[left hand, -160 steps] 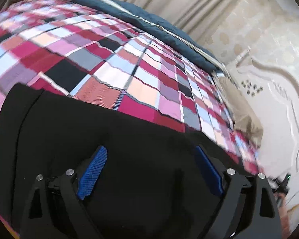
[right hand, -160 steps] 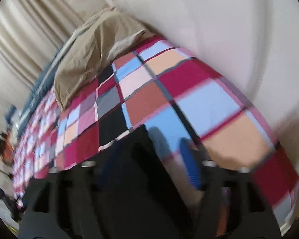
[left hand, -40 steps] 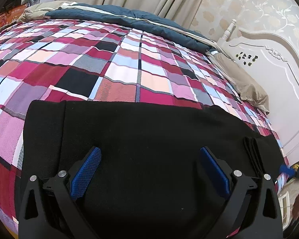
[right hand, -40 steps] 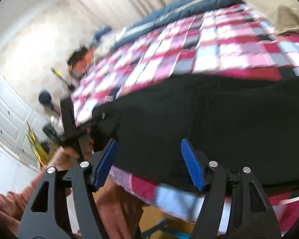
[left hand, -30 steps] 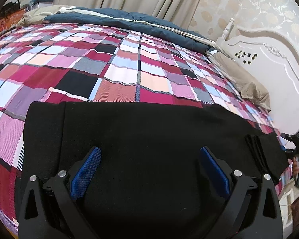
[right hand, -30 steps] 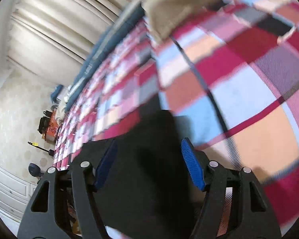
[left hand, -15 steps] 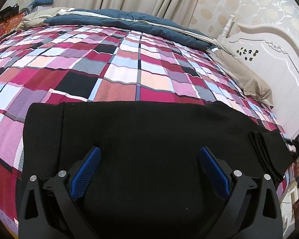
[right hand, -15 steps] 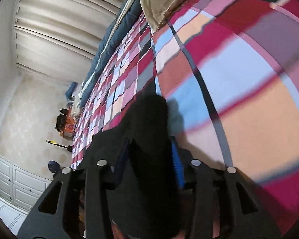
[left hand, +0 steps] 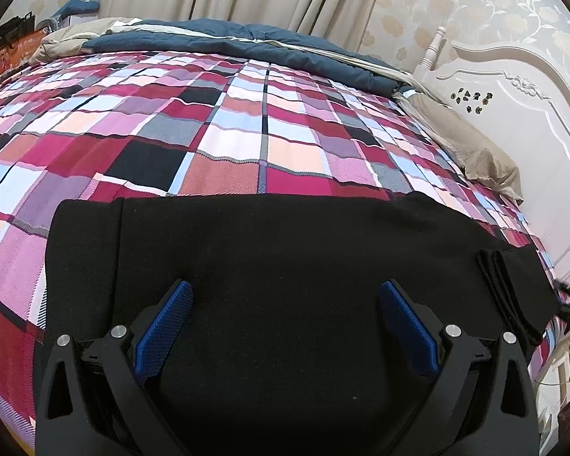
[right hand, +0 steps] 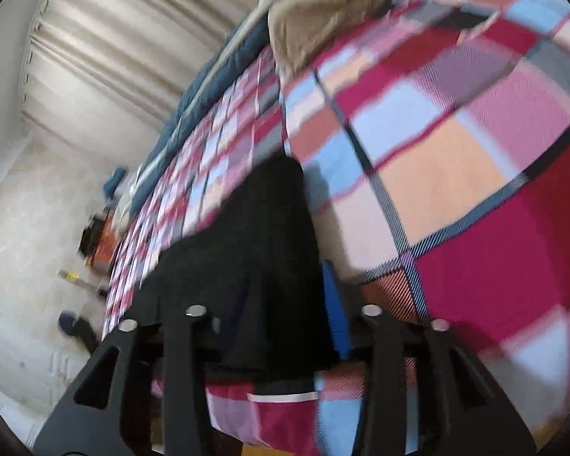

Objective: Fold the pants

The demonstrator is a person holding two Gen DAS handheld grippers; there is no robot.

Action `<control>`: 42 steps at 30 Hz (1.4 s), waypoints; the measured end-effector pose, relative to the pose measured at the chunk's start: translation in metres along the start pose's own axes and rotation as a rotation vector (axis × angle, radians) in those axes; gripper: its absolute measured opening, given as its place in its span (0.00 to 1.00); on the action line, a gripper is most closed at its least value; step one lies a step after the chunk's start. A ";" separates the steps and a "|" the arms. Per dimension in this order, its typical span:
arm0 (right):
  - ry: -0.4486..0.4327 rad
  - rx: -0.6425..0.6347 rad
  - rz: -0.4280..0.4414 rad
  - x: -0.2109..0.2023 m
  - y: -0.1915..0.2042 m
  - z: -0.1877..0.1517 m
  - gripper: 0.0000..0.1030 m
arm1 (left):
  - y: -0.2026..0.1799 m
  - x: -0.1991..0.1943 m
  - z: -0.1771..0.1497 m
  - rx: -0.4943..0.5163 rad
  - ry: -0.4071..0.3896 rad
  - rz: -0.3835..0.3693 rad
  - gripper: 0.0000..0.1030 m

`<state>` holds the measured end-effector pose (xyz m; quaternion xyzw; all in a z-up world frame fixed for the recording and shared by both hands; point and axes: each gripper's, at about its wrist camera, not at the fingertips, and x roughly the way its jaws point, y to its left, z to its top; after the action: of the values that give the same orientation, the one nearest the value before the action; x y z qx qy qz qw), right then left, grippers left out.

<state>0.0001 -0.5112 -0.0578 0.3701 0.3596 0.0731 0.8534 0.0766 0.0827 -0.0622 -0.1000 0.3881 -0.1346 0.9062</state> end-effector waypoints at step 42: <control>0.161 -0.255 0.068 0.071 0.174 -0.118 0.88 | 0.122 -0.024 -0.002 -0.510 0.185 -0.518 0.55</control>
<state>-0.0022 -0.2905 -0.0338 0.2637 0.4018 0.1762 0.8590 0.0795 0.2059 -0.0823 -0.4048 0.4513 -0.2670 0.7491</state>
